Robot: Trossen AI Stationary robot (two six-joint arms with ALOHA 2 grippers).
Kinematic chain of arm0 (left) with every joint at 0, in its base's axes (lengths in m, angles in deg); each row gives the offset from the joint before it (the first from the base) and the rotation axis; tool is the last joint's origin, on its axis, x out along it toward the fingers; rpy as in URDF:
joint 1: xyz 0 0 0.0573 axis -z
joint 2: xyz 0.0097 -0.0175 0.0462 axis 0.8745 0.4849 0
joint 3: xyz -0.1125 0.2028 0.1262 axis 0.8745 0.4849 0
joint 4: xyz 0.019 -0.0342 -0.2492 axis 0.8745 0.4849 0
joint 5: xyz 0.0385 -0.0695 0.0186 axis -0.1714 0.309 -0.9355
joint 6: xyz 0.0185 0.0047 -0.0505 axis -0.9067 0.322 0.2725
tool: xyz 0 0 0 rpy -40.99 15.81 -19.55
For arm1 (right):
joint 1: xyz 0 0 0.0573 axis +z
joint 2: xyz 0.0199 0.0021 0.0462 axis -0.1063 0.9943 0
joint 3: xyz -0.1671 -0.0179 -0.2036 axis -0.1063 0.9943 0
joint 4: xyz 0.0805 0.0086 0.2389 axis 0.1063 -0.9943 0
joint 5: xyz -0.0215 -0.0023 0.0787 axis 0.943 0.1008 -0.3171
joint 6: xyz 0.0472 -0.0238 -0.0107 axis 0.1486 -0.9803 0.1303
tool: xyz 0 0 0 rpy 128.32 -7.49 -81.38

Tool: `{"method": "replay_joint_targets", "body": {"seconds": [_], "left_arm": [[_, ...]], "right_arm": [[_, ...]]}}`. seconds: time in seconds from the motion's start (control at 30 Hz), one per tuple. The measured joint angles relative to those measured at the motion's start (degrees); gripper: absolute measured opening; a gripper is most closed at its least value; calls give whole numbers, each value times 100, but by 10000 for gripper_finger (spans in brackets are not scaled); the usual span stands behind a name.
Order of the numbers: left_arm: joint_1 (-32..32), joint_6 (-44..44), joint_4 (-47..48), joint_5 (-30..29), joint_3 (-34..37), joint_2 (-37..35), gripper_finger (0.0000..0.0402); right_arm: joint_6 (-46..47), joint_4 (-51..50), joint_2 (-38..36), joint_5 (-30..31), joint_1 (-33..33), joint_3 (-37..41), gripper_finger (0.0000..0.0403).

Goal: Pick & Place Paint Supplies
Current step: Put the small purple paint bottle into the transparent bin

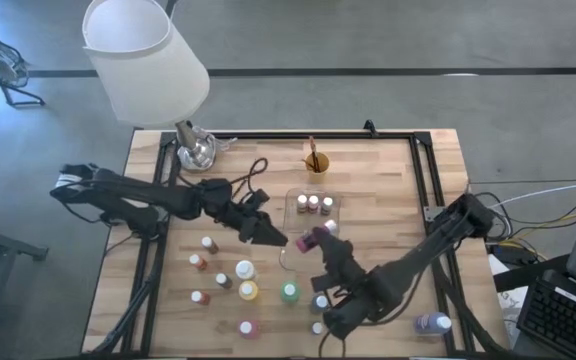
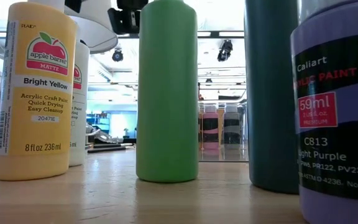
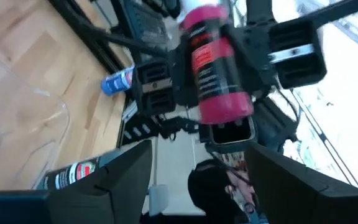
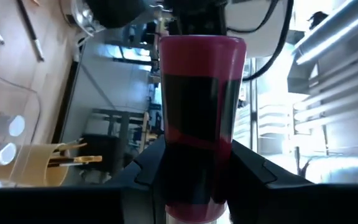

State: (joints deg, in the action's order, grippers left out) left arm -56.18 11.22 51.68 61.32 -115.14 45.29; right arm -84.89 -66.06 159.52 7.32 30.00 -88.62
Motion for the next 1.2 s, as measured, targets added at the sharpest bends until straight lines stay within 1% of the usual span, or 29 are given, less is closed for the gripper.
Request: {"method": "replay_joint_targets", "body": {"seconds": [0.27,0.47,0.63,0.8,0.97,1.07,1.2], "left_arm": [[-13,-31,-6,593,-535,550,261],[-37,-48,206,733,-841,753,261],[-97,-19,289,788,-902,922,261],[-107,-13,291,947,-1051,1153,261],[-107,-123,262,1110,-1237,1287,260],[-107,-154,295,1200,-1251,1291,247],[-107,-184,324,1196,-1249,1292,208]], "right_arm": [[-254,2,335,52,-35,-142,112],[-399,11,351,60,-24,-127,110],[-423,50,355,42,-24,-140,117],[-421,60,355,-235,-32,-134,110],[-378,62,355,-237,-47,-134,116],[-380,60,355,-238,-48,-133,118],[-396,59,355,-230,-50,-123,111]]}}
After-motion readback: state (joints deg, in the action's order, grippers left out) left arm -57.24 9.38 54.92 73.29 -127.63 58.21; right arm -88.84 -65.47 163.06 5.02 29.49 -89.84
